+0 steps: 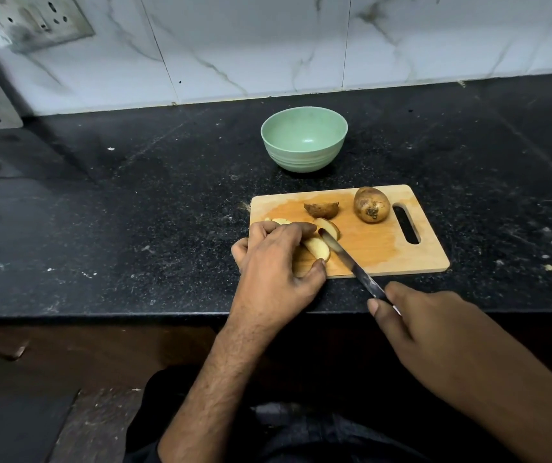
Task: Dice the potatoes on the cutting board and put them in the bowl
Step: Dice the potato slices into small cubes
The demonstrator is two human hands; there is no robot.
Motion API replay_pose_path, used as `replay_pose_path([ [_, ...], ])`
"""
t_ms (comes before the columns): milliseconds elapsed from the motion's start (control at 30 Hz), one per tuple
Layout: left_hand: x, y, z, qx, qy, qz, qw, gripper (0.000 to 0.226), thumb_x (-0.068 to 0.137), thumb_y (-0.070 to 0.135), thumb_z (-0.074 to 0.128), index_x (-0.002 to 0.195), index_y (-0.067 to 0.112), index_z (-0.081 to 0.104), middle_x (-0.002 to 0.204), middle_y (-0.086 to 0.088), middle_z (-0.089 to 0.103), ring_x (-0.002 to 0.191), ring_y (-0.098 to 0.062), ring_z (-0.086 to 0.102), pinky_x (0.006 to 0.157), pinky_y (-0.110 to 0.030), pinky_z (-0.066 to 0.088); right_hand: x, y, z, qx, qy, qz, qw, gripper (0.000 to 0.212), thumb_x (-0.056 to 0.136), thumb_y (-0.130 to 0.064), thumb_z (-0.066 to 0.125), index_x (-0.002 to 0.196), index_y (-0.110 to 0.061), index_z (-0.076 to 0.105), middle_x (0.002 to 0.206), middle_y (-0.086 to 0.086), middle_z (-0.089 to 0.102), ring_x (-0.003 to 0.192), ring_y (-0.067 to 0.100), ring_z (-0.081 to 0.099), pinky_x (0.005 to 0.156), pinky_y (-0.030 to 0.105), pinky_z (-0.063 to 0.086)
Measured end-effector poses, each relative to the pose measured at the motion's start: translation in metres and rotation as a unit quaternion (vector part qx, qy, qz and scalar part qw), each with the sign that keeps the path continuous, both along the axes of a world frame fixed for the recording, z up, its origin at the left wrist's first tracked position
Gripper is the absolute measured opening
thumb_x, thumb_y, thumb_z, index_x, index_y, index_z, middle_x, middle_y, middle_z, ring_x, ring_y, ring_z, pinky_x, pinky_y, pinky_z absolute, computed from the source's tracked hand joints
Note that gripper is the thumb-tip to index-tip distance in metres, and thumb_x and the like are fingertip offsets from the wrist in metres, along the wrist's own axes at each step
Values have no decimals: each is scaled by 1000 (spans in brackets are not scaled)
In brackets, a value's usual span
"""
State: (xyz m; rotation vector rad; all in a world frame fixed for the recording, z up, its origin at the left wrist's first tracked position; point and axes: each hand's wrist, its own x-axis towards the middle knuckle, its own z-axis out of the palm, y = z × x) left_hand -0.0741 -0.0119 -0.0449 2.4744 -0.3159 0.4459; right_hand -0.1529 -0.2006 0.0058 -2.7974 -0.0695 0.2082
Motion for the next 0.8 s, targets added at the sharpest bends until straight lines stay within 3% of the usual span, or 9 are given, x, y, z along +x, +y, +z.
replay_pose_path([
  [200, -2, 0, -2, 16, -13, 11, 1000, 48, 79, 61, 63, 119, 35, 62, 111, 23, 54, 112, -7, 39, 88, -33, 21, 0, 5, 1, -10, -15, 4, 1000, 32, 101, -56, 23, 85, -32, 35, 72, -6, 53, 66, 11, 50, 61, 31, 42],
  [800, 2, -2, -6, 25, -21, 25, 999, 38, 80, 60, 64, 106, 34, 74, 107, 22, 61, 109, -9, 44, 82, -31, 17, 4, 9, 2, -75, -49, 21, 996, 30, 103, -53, 13, 106, -36, 37, 72, -7, 47, 61, 10, 43, 53, 28, 35],
])
